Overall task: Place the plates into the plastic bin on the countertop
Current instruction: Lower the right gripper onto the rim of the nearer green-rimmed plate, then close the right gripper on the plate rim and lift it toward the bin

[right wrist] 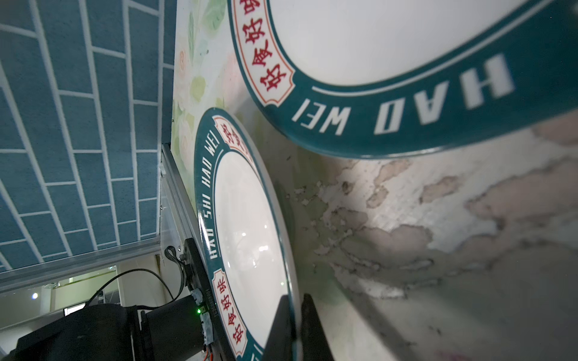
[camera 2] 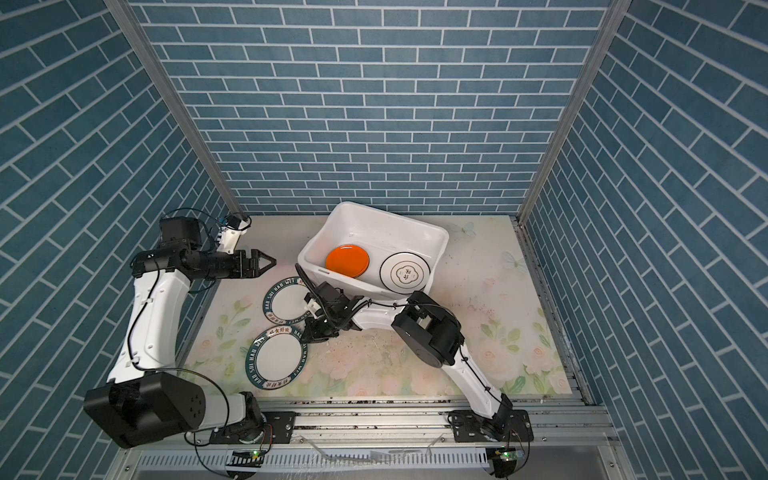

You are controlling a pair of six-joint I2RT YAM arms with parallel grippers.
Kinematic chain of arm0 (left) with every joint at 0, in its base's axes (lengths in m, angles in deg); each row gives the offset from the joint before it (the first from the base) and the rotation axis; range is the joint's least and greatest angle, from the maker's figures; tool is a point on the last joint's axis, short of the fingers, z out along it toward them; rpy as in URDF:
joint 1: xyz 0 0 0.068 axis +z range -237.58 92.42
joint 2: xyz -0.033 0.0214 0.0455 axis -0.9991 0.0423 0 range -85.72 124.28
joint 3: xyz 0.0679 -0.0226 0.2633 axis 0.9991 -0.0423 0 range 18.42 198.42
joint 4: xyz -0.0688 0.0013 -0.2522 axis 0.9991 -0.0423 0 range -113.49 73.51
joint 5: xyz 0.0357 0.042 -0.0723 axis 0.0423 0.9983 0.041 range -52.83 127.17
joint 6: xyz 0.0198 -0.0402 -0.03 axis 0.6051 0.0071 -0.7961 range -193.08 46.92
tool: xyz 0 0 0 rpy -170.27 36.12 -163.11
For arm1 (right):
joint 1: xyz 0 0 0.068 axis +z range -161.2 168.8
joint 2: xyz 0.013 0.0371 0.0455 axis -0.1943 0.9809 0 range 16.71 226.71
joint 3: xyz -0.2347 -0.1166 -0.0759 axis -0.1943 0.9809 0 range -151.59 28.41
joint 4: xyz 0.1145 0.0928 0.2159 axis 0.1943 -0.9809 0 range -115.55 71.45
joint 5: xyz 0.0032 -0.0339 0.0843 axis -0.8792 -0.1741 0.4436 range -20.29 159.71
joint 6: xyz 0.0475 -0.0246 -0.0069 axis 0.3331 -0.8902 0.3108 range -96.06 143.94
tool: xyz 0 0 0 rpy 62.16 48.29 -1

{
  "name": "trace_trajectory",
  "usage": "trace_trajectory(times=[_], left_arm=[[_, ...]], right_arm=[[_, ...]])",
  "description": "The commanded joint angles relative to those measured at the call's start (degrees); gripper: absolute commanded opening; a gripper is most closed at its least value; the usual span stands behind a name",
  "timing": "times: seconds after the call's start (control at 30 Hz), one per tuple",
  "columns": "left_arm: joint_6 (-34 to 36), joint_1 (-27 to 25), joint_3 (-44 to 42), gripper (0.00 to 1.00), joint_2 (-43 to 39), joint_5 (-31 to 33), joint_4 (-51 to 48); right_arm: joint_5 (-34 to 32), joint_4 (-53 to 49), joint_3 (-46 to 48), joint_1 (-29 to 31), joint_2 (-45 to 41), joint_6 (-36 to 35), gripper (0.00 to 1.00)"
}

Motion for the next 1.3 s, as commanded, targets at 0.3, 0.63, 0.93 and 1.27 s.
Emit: trace_trajectory(times=[0.3, 0.63, 0.93, 1.27], left_arm=[[-0.35, 0.29, 6.14, 0.92, -1.5, 0.41, -2.7], [1.39, 0.29, 9.56, 0.93, -2.41, 2.96, -4.97], [-0.23, 0.29, 9.38, 0.93, -3.0, 2.78, -4.96], [-0.14, -1.22, 12.77, 0.93, 0.55, -0.86, -7.65]], right_arm=[[-5.83, 0.96, 4.11, -0.47, -9.86, -4.69, 0.0], [-7.41, -1.38, 4.45, -0.8, -14.76, -6.62, 0.0], [-8.02, -1.86, 7.38, -1.69, -21.96, -6.87, 0.0], [-8.16, -1.94, 13.89, -4.74, -33.34, -5.49, 0.0]])
